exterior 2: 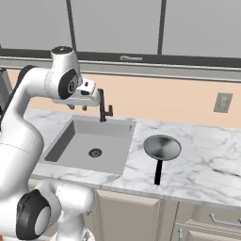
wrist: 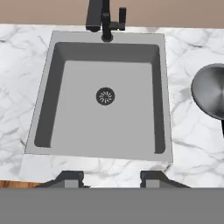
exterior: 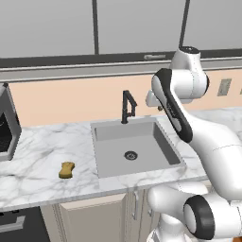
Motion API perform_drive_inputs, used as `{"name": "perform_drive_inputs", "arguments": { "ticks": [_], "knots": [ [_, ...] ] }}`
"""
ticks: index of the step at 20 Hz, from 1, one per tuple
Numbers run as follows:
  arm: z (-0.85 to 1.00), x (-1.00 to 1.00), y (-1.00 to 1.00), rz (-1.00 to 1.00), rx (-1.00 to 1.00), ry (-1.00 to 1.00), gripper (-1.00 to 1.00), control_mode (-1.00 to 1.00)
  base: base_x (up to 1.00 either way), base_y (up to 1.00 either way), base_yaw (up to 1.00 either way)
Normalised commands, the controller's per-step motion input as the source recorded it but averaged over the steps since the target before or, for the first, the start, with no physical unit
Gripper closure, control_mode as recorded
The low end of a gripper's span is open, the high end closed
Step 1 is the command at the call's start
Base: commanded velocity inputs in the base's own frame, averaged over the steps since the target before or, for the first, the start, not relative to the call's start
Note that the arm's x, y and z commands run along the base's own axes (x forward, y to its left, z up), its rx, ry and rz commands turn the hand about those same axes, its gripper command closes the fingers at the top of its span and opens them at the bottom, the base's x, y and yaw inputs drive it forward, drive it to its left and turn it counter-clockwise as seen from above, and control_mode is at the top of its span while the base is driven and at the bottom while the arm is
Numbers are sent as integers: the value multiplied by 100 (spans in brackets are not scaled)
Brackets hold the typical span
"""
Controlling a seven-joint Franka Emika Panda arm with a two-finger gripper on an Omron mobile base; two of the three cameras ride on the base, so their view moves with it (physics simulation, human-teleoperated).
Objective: Pick the pan and sponge and place them into the sink. Then turn on the water.
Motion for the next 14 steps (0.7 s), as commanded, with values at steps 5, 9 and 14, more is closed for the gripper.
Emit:
{"name": "perform_drive_inputs", "arguments": {
  "ticks": [5, 9, 14],
  "knots": [
    [-1, -53, -39, -1, 0, -7, -100, -100, 0, 0, 0],
    [-16, -92, -69, -2, 0, 0, -100, -100, 0, 0, 0],
    [-25, -74, -70, 0, -5, 3, -100, -100, 0, 0, 0]
  ]
}}
